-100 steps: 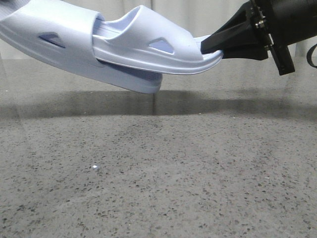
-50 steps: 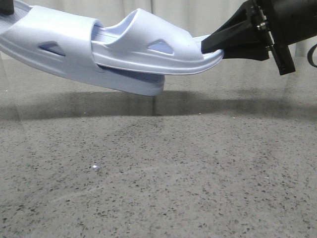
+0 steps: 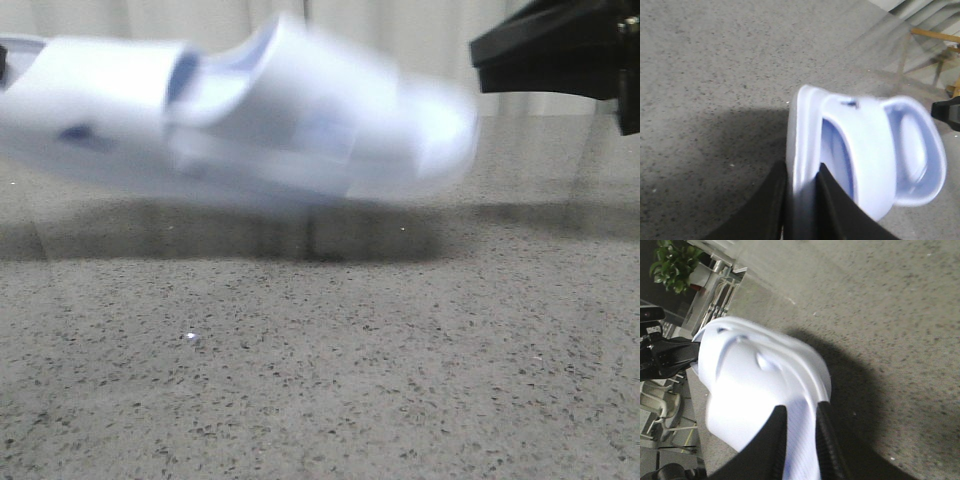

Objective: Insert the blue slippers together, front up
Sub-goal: 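Lower the stacked slippers onto the table and open both grippers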

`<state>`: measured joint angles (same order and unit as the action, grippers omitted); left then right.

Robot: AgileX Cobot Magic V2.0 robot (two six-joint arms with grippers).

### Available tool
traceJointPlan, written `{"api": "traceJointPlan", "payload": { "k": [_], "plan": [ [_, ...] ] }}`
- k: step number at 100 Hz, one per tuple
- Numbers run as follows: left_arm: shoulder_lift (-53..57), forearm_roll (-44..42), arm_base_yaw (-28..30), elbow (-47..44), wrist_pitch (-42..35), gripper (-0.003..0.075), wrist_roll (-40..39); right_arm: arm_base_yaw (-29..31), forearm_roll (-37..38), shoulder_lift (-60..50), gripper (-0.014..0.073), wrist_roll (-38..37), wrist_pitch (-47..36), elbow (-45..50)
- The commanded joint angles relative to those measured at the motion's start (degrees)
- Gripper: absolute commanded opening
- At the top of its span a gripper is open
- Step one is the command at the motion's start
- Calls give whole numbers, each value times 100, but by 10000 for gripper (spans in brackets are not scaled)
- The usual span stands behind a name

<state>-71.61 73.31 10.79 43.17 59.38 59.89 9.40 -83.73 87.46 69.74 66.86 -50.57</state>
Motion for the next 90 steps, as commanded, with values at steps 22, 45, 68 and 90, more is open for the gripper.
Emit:
{"api": "traceJointPlan", "payload": {
  "k": [22,45,68,90],
  "plan": [
    [97,13,21,149,-234,200,32,455,-40,-208,101,-14,335,-165],
    [97,-220,-3,149,-367,226,44,494,-40,-216,101,-14,173,-165],
    [97,-245,35,217,-597,334,248,494,-23,-216,101,-14,124,-165],
    [109,-320,35,730,-574,334,311,603,-10,-399,101,67,-53,-165]
  ]
}}
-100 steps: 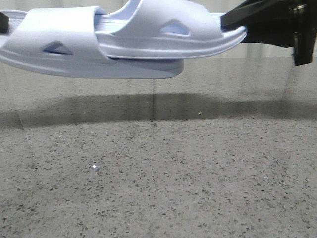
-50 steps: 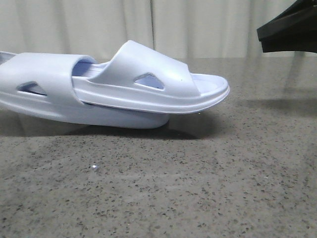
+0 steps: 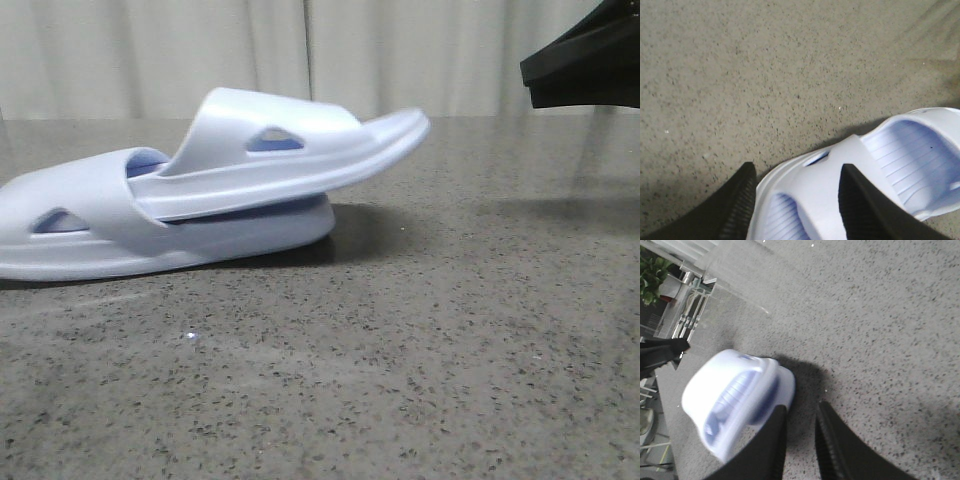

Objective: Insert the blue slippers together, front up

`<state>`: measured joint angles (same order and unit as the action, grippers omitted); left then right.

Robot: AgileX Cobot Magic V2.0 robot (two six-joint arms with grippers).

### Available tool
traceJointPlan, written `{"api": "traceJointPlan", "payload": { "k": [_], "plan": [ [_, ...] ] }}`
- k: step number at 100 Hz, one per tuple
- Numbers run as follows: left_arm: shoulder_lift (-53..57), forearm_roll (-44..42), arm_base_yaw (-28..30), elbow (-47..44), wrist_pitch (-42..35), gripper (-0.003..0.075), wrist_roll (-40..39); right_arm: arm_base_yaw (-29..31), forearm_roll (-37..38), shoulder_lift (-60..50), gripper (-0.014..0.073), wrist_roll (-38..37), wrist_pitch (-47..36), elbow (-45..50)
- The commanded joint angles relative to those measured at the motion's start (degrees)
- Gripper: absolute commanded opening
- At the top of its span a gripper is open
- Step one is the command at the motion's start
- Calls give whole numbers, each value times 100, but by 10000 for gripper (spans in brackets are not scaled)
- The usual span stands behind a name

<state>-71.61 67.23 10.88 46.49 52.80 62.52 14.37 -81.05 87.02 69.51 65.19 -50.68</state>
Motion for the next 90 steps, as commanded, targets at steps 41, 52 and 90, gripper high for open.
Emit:
{"api": "traceJointPlan", "payload": {
  "k": [41,52,90],
  "plan": [
    [937,120,26,1184,-747,15,389,420,-218,-1292,-97,204,-352,-154],
    [1279,-60,-1,1173,-1312,15,388,266,-208,-1377,-80,204,-586,-154],
    [2382,-145,-105,11,-2536,15,699,-1293,147,-2285,-80,372,-3405,298]
  ]
}}
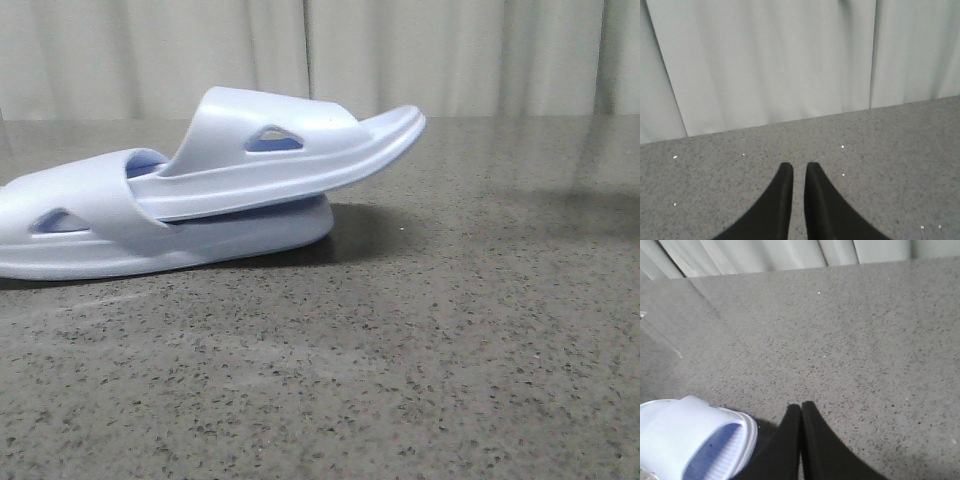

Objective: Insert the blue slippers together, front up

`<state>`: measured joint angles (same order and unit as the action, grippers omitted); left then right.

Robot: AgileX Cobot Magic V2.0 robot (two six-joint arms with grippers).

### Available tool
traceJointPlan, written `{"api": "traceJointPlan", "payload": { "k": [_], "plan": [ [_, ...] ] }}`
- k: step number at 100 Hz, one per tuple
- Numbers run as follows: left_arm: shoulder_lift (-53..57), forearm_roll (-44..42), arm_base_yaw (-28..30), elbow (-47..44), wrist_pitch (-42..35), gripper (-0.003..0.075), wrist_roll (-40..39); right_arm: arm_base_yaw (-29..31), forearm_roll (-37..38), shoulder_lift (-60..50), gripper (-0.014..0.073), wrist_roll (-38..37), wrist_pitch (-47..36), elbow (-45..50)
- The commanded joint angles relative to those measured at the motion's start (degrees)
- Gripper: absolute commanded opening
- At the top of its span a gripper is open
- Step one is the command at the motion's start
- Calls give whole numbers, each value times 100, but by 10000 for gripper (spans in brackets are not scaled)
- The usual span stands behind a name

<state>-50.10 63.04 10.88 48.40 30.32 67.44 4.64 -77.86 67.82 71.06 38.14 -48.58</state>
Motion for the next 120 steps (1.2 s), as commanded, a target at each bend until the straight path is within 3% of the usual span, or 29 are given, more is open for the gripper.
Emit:
{"api": "traceJointPlan", "payload": {
  "k": [1,22,46,62,81,120],
  "plan": [
    [265,293,-121,-216,-298,15,257,-352,-173,-411,-80,231,-809,116],
    [890,1411,-623,-1381,-581,15,1356,-990,-196,-1112,-80,579,-1815,1157],
    [1671,2495,-706,-2472,-597,15,1771,-1000,-1079,-2137,-80,1432,-2127,2379],
    [2082,2667,-706,-3016,-479,15,1844,-1000,-1217,-2730,-80,1455,-2274,2953],
    [2296,3021,-706,-3152,-490,15,2073,-1000,-1382,-3036,-80,1455,-2717,3147],
    [2296,3191,-706,-3152,-503,15,2073,-1000,-1398,-3036,-80,1455,-2725,3149]
  ]
}}
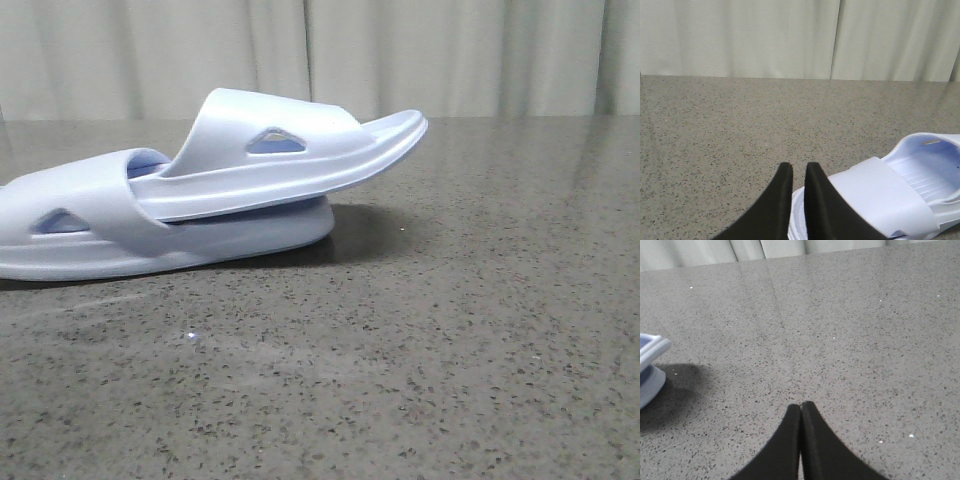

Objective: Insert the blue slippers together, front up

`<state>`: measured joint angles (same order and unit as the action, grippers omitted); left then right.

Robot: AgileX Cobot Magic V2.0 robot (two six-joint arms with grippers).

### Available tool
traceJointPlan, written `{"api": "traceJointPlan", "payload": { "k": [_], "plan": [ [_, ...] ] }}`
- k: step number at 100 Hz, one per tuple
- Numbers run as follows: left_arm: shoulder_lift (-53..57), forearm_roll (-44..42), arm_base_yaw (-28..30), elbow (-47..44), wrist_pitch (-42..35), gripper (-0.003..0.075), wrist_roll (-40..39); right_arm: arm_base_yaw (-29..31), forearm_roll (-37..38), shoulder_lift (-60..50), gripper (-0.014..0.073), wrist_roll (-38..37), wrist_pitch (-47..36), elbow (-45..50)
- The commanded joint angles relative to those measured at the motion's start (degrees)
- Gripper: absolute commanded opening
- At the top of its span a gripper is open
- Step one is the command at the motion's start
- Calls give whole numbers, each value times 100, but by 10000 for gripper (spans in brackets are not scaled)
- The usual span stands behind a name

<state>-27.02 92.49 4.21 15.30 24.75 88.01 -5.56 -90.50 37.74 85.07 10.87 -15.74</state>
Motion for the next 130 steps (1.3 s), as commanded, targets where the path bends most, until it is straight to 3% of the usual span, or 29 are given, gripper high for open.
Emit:
{"api": "traceJointPlan", "payload": {
  "k": [1,91,100,110,130],
  "plan": [
    [-12,247,-39,158,53,15,15,20,-134,-28,-80,53,3,-136],
    [-12,247,-39,135,-111,15,15,20,-134,-28,-80,53,13,-136],
    [-12,-240,-39,135,-315,15,-113,20,-134,-28,-80,53,13,-136],
    [294,-1993,23,133,-612,15,-1632,20,-134,-28,-80,53,13,-136],
    [930,-6618,165,76,-1249,15,-6430,20,-134,-28,-80,53,13,-136]
  ]
}}
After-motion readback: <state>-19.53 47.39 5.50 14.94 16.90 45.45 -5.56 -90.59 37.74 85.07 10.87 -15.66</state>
